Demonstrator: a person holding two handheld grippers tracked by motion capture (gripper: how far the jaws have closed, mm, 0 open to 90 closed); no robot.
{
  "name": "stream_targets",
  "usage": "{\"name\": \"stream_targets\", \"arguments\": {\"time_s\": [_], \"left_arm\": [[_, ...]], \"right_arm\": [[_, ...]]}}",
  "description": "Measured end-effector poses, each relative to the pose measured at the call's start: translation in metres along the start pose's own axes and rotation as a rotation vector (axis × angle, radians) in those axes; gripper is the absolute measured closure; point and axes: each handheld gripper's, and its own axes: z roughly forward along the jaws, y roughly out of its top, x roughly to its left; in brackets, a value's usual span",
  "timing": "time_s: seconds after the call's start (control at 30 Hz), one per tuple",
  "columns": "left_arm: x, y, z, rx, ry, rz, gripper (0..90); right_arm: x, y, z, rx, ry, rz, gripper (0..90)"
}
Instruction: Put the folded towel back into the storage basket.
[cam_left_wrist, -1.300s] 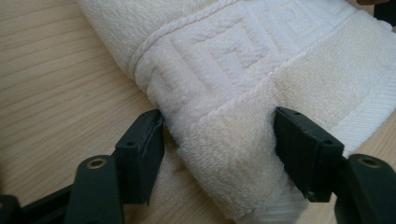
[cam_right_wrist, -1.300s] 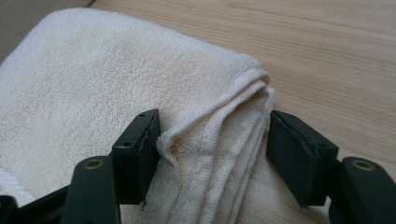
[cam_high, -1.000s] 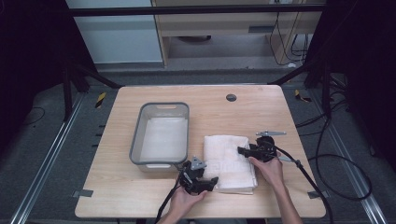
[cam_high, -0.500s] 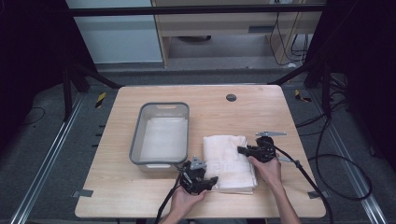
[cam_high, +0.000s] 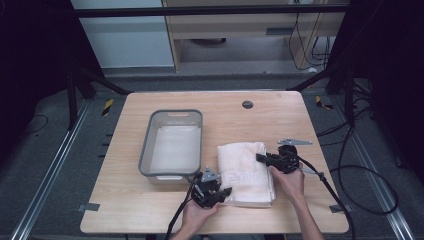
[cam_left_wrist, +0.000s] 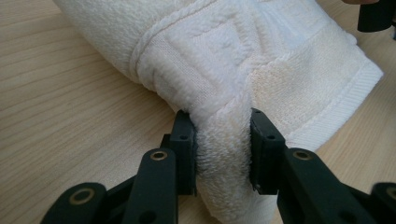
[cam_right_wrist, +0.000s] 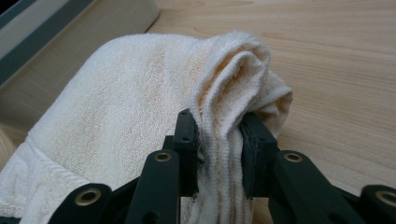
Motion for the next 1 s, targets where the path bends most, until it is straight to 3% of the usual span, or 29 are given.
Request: {"name": "stream_targets", "arguments": {"time_s": [0.47, 1.0], "left_arm": [[-0.006, 0.008, -0.016, -0.040, -0.027, 0.021, 67.2], [-0.011, 0.019, -0.038, -0.104, -0.044, 0.041, 67.6]], "right_arm": [[0.015, 0.009, -0.030, -0.079, 0.012, -0.039, 71.5], [0.026, 0.020, -0.048, -0.137, 0.020, -0.058, 71.4]]}}
